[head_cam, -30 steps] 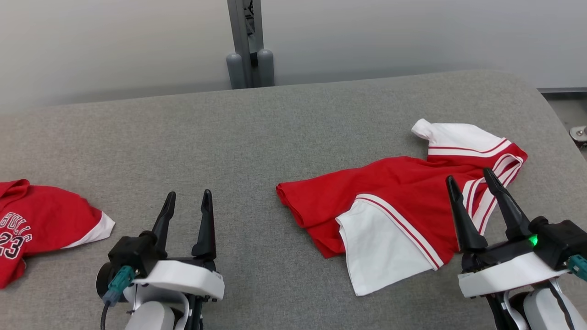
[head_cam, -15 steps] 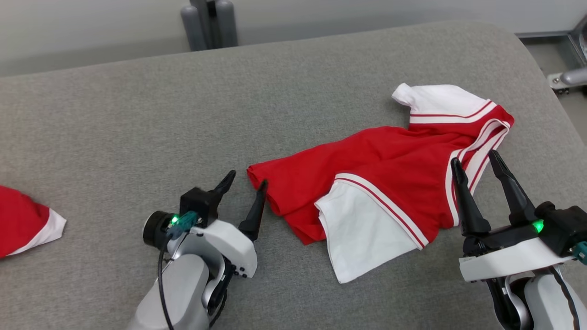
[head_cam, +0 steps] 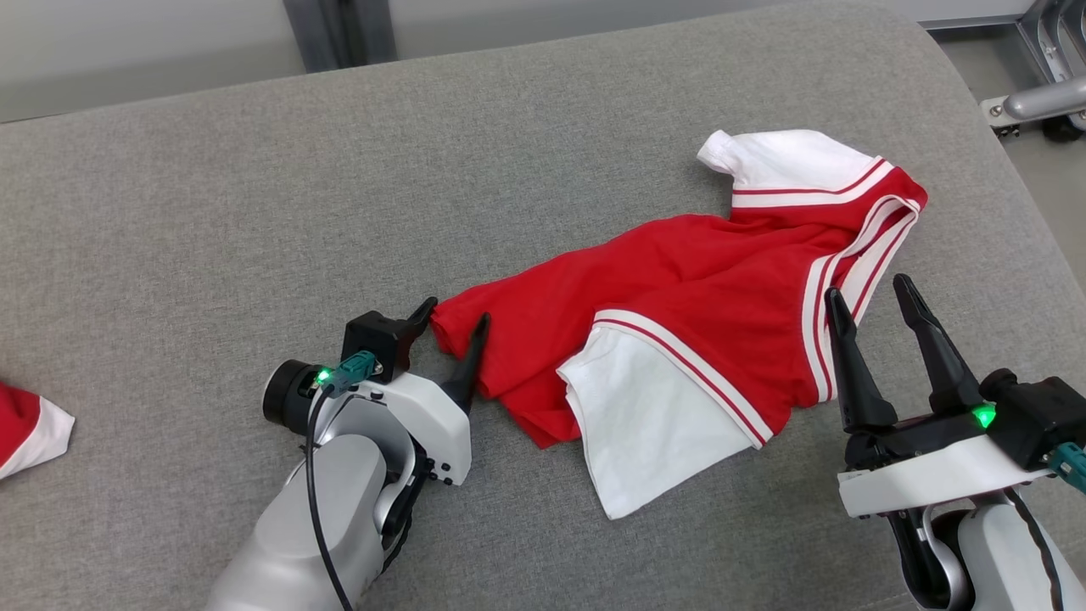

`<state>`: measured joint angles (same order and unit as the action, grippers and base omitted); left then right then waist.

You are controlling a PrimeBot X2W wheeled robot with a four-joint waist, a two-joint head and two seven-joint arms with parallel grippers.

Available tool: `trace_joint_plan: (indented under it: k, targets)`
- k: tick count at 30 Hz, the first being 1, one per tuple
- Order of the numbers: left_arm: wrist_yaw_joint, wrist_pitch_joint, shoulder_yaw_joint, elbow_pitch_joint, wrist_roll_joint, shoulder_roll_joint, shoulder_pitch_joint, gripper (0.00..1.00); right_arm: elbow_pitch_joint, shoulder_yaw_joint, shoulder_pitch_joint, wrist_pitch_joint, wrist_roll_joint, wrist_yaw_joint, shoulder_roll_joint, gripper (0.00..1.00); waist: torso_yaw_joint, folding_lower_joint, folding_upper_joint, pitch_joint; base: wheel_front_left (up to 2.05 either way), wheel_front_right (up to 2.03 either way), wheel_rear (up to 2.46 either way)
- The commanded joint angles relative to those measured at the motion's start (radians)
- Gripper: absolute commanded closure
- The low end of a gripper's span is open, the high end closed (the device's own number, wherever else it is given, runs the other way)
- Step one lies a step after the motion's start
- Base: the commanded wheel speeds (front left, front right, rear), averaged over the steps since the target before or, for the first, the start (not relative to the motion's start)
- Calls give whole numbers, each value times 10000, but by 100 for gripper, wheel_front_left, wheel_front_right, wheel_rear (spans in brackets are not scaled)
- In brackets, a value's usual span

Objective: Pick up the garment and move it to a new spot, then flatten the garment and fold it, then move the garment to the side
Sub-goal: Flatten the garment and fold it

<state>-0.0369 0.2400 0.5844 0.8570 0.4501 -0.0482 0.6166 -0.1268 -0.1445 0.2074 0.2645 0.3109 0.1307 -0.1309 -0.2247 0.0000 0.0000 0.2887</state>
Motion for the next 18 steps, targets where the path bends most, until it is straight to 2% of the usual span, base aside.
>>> trace_joint_plan:
  k: [1,2,6,10,18]
  targets:
    - [-24,60,29,41,86,-41,147,66,-26,-11,97,16,54,2,-20,0,-6,0,0,-8,0,0,0]
    - [-27,81,75,93,135,-41,147,99,-35,-15,86,16,56,2,-14,0,-11,0,0,-22,0,0,0]
    - [-12,168,189,170,276,-43,316,100,-85,-17,105,16,84,2,-24,0,-7,0,0,-59,0,0,0]
    - [246,242,-95,29,326,-55,467,100,-124,-24,101,16,81,2,-52,0,28,0,0,-112,0,0,0]
    - [1157,254,-1901,-2183,-347,-660,530,100,-21,-27,175,16,-4,2,-59,0,113,0,0,-25,0,0,0]
